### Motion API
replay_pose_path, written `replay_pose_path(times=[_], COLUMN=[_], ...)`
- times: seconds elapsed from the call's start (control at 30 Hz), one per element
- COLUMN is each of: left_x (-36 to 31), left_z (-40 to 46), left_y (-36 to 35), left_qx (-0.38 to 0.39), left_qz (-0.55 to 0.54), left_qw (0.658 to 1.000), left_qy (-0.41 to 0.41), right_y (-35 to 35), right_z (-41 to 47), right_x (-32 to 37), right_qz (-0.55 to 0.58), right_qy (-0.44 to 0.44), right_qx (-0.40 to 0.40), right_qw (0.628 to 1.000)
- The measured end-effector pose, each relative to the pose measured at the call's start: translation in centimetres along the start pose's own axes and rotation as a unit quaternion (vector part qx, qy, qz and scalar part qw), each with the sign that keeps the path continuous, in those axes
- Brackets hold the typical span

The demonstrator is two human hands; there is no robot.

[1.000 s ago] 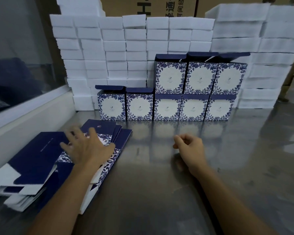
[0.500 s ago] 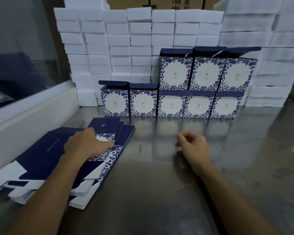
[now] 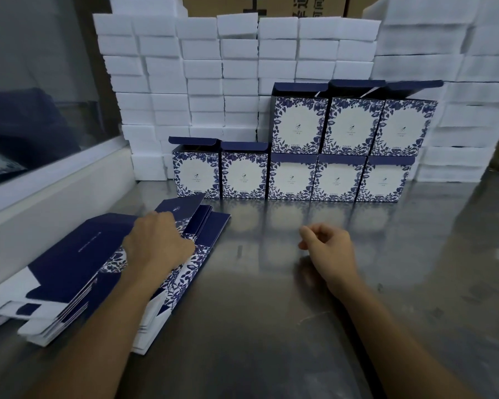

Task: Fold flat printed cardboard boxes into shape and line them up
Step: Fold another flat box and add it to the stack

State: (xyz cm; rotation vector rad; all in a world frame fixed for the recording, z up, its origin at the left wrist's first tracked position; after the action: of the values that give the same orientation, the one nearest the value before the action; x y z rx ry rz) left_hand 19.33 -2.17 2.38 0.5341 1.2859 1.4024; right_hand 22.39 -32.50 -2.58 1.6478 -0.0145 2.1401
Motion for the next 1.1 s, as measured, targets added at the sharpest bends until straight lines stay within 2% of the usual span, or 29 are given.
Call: replay_pose_path(times=[0.17,0.3,0.47,0.53,0.67,0.77,0.83,0.87,1.0,1.07,1.1], left_x=[-1.5,-3.3,-6.9,-8.5,-11.2,-11.7,-11.0,-10.4,-7.0,-5.4,-4.7], left_z=[-1.3,-2.5,-5.4,-6.8,-9.6,-10.1,-9.1,-8.4,-5.0,-3.6,-2.9], left_y=[0.2,1.7,2.4,1.7,0.2,-0.7,-0.9,-0.7,0.6,0.5,0.2], left_qx=[-0.106,-0.212,-0.309,-0.313,-0.279,-0.197,-0.137,-0.133,-0.201,-0.156,-0.115], left_qz=[0.097,0.053,0.006,-0.016,-0.06,-0.067,-0.081,-0.087,-0.102,-0.203,-0.277], left_qw=[0.989,0.969,0.916,0.893,0.856,0.856,0.874,0.886,0.934,0.944,0.939], left_qy=[-0.037,-0.118,-0.255,-0.324,-0.432,-0.473,-0.459,-0.435,-0.279,-0.206,-0.168], right_y=[-0.1,-0.3,-0.9,-2.0,-4.8,-4.9,-3.6,-2.8,0.7,2.3,3.0], right_z=[0.0,0.0,-0.8,-1.4,-3.1,-3.1,-2.4,-2.0,-0.5,0.1,0.3], right_x=[-0.2,0.0,1.7,2.3,2.8,2.4,1.8,1.5,0.4,-0.1,-0.5], right_qz=[-0.004,-0.006,0.07,0.145,0.283,0.314,0.268,0.237,0.184,0.168,0.161], right_qy=[-0.005,-0.001,0.021,-0.02,-0.122,-0.149,-0.132,-0.121,-0.123,-0.145,-0.155], right_qx=[0.001,0.009,0.061,0.115,0.217,0.18,0.104,0.064,-0.042,-0.069,-0.08], right_qw=[1.0,1.0,0.995,0.983,0.926,0.92,0.949,0.962,0.974,0.972,0.971])
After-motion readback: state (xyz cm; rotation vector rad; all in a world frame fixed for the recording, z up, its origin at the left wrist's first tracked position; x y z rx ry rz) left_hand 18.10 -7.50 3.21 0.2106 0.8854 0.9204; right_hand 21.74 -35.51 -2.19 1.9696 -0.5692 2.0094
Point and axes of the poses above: each hand's wrist, its own z-axis towards the middle knuckle, its own y-axis out of the back of the hand, x = y × z, the point moved 5 cm from there along z, towards the middle knuckle, and after that the axes turned 2 degrees about -z, right-handed, at the moved point
